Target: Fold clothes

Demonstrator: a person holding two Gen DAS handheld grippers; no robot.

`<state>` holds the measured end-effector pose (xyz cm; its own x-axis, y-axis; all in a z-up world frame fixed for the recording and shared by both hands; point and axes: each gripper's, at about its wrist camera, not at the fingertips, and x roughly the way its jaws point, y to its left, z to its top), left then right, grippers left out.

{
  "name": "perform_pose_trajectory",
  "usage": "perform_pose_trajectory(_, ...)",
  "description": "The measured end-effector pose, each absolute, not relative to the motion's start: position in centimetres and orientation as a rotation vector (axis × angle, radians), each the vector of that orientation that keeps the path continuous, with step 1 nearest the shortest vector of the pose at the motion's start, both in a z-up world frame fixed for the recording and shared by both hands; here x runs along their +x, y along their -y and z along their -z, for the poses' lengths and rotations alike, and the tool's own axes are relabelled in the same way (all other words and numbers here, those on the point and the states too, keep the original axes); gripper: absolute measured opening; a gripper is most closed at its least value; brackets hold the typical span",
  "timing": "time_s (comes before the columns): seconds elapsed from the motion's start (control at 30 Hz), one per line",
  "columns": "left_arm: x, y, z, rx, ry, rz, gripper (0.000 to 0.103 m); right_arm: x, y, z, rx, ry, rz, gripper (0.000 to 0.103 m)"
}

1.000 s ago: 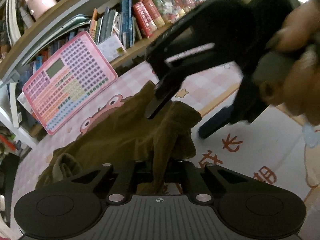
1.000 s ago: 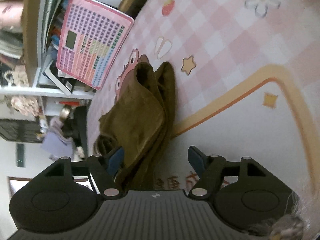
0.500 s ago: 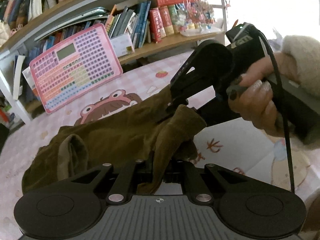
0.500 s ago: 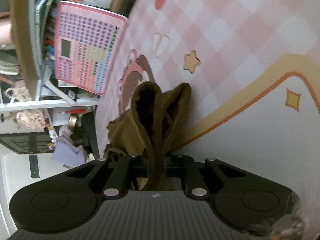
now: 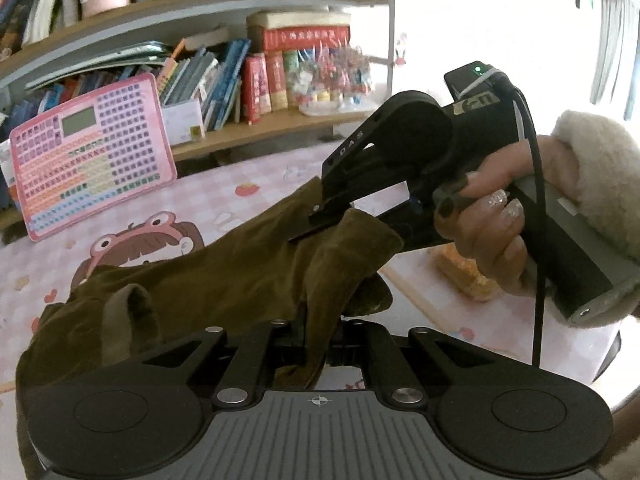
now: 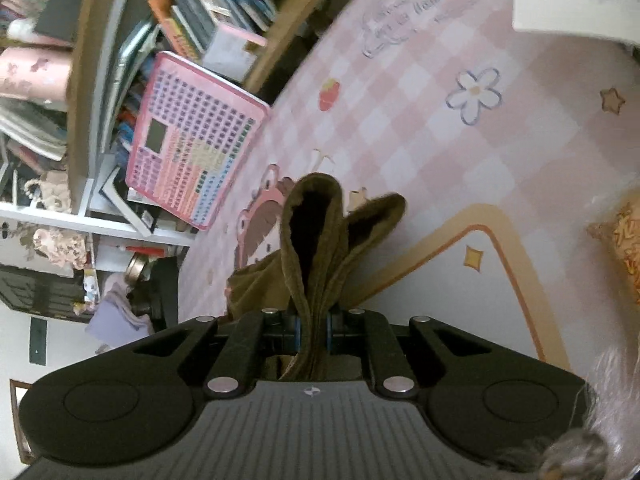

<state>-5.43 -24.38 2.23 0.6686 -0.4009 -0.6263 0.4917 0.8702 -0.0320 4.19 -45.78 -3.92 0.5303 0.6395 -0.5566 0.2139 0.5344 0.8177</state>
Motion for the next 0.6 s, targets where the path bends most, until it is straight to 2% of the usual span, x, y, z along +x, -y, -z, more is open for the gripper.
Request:
perform_pose_trajectory(0.33, -7.4, 16.0, -3.6, -0.246, -0.605, 0.393, 0.005, 4.6, 37.8, -3.4, 0.78, -0.911, -0.462, 0.01)
perform_pose_trajectory(0.6, -7.8, 7.5, -1.4, -0.461, -0.646, 0.291, 0.007, 5.2, 27.3, -5.7, 0.567, -0.887, -0.521, 0.01)
